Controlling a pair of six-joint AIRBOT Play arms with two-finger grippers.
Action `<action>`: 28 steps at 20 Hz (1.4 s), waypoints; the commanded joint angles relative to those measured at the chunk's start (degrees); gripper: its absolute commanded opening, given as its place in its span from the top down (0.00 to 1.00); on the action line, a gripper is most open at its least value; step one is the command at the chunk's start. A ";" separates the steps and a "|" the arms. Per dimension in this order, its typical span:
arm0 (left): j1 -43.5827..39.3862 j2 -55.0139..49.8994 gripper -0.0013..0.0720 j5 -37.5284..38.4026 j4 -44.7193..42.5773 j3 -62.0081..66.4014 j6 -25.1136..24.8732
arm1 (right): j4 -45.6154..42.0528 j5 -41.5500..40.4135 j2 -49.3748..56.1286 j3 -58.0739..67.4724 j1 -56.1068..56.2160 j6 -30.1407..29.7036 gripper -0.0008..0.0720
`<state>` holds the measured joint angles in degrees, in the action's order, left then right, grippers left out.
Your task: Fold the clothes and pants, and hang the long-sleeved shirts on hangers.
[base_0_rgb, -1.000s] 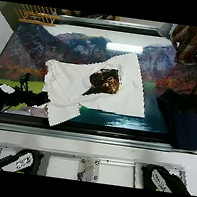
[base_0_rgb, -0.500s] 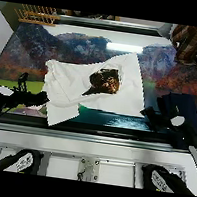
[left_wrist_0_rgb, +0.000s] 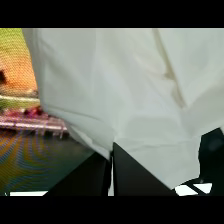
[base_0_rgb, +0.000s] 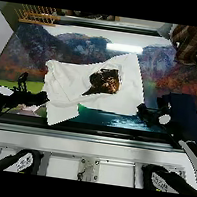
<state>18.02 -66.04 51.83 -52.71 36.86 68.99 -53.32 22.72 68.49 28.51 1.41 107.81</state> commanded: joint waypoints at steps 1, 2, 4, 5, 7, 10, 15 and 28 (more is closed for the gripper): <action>-0.02 0.15 0.98 1.64 -0.09 2.10 0.02 | 0.33 -0.57 -0.85 4.90 -0.09 -9.81 0.97; -0.04 0.92 0.98 3.15 -0.04 4.55 0.04 | -0.61 1.53 -1.88 8.59 -1.09 -12.96 0.97; -0.04 4.74 0.98 5.25 -0.07 12.13 1.64 | -4.35 7.69 -4.55 19.10 -4.46 -16.79 0.97; -0.04 7.43 0.98 6.16 -0.02 17.11 3.21 | -6.05 11.06 -5.90 25.38 -6.21 -18.03 0.97; -0.04 13.11 0.98 8.59 0.11 27.74 5.77 | -7.58 18.23 -8.68 39.87 -9.64 -20.24 0.97; -0.04 22.08 0.98 10.16 0.33 42.29 10.12 | -7.56 24.63 -12.61 56.87 -12.98 -21.09 0.97; -0.04 36.24 0.98 9.73 0.22 53.18 14.91 | -8.68 25.94 -23.02 65.05 -14.21 -21.31 0.97; -0.04 29.68 0.98 11.85 -0.09 46.05 21.03 | -13.99 47.43 -19.74 65.00 -14.10 -18.43 0.97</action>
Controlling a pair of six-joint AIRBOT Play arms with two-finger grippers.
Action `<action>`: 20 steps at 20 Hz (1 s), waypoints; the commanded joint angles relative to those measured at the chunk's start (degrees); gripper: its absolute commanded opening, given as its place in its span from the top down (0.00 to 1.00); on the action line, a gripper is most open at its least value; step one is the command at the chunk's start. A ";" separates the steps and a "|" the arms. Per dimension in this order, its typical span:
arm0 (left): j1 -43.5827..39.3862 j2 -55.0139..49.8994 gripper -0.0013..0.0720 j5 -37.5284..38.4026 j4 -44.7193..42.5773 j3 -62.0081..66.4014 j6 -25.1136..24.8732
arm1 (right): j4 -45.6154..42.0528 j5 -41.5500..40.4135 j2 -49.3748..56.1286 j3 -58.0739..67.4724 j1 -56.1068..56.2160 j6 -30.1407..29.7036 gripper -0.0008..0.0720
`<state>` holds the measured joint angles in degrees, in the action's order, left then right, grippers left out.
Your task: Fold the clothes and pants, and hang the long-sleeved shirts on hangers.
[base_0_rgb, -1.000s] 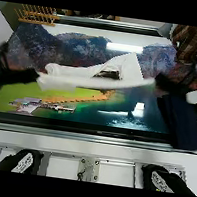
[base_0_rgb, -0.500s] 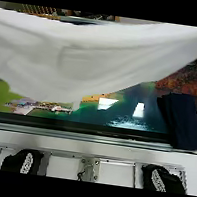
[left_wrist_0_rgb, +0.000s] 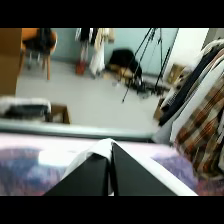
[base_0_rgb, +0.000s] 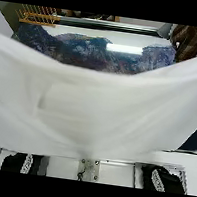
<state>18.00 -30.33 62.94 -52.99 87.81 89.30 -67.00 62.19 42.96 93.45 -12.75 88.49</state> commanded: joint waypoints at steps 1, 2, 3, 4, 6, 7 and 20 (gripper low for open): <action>-0.04 -9.68 0.98 0.68 0.17 -6.97 0.66 | -0.31 9.84 9.68 0.07 0.22 0.90 0.97; -0.04 -13.66 0.98 0.61 0.35 -8.92 0.59 | -0.39 11.32 14.49 0.07 0.87 0.87 0.97; -0.33 -18.36 0.98 -0.17 0.48 -10.88 -0.13 | -0.94 12.00 19.17 0.07 1.60 0.90 0.97; -1.18 -23.04 0.98 -0.87 0.46 -12.11 -0.87 | -1.20 12.02 24.13 0.07 2.56 0.90 0.97; -3.67 -33.97 0.98 -2.80 0.26 -12.50 -4.46 | -1.18 11.37 34.51 0.15 4.59 2.40 0.97; -5.18 -40.13 0.98 -3.72 0.22 -11.37 -6.60 | -1.18 10.45 39.56 0.20 5.68 2.80 0.97; -7.10 -77.07 0.98 -3.48 2.03 17.00 -7.45 | -1.75 -13.27 56.22 0.90 10.25 7.82 0.97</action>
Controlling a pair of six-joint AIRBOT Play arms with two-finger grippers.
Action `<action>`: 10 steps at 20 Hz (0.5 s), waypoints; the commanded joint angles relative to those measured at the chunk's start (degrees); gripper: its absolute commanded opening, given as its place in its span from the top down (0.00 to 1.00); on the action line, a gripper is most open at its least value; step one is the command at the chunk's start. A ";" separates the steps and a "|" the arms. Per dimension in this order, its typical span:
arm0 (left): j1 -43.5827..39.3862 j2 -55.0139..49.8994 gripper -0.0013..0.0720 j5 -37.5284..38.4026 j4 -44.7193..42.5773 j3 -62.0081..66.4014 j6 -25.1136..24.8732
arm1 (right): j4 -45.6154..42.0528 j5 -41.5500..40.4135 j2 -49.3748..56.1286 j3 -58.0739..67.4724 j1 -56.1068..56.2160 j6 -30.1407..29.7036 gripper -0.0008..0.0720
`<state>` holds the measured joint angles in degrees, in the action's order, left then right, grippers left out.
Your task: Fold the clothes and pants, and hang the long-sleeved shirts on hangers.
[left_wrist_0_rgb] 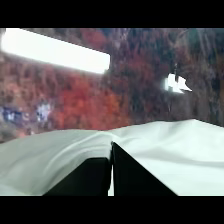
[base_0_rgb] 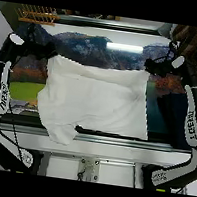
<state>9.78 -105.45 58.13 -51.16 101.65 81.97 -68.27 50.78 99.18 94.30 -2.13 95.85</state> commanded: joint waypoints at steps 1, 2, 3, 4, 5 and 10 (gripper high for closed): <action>2.10 -0.96 0.98 2.82 0.07 3.06 -0.17 | -1.40 -0.50 -0.72 0.04 -0.68 0.70 0.98; 3.02 0.31 0.98 3.78 -0.17 2.27 -0.24 | -3.80 1.38 -1.64 -0.02 -0.74 1.70 0.98; 3.91 2.21 0.98 4.37 -0.24 0.35 -1.36 | -6.32 3.39 -2.45 -0.07 -0.55 1.95 0.98; 4.59 4.15 0.98 4.44 -0.31 -2.12 -2.34 | -8.02 5.11 -3.28 -0.28 -0.26 2.38 0.98; 5.11 6.38 0.98 4.37 -0.24 -5.31 -3.48 | -9.03 6.03 -4.20 -0.98 0.02 2.38 0.98; 5.73 15.54 0.98 -0.07 -0.28 -22.32 -6.84 | -13.03 6.47 -9.99 -10.12 1.90 3.52 0.98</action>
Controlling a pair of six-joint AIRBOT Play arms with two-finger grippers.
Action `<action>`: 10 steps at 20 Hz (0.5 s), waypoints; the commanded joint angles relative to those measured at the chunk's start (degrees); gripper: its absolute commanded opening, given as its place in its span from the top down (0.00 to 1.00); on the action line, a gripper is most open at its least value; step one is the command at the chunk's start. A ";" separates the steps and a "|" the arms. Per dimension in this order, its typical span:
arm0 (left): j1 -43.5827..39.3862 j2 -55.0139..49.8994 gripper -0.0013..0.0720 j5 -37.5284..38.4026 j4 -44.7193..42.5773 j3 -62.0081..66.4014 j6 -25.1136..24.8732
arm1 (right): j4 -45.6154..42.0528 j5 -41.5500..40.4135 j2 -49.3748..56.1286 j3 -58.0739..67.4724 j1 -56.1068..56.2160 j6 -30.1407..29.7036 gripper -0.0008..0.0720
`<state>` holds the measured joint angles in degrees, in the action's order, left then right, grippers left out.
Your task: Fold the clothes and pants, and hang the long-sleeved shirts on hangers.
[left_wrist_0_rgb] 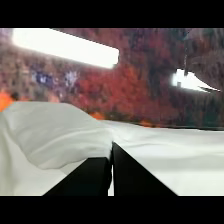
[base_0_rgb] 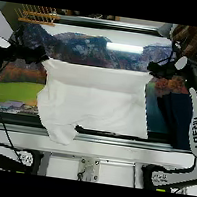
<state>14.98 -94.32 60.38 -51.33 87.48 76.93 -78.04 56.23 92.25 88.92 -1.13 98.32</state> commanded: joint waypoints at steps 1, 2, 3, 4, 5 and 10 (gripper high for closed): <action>0.52 5.57 0.98 -2.91 -0.13 -10.84 -2.21 | -3.48 0.79 -4.59 -7.87 1.18 1.16 0.98; 0.52 6.40 0.98 -2.99 -0.09 -13.00 -2.69 | -3.72 0.59 -6.01 -10.86 1.36 1.18 0.98; 0.50 7.28 0.98 -3.19 -0.07 -15.23 -3.02 | -3.85 0.33 -7.54 -14.21 1.49 1.18 0.98; 0.57 8.17 0.98 -3.32 -0.20 -17.62 -3.10 | -3.89 -0.02 -8.92 -17.22 1.64 1.18 0.98; 0.98 8.96 0.98 -3.67 -0.11 -19.82 -3.10 | -3.87 -0.48 -10.29 -20.39 1.75 1.18 0.98; 1.77 11.08 0.98 -5.09 -0.09 -29.09 -3.26 | -3.74 -0.90 -12.70 -30.42 2.40 1.16 0.97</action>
<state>16.43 -84.44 56.12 -51.48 63.33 74.04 -81.67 55.66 80.93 63.77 0.80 99.50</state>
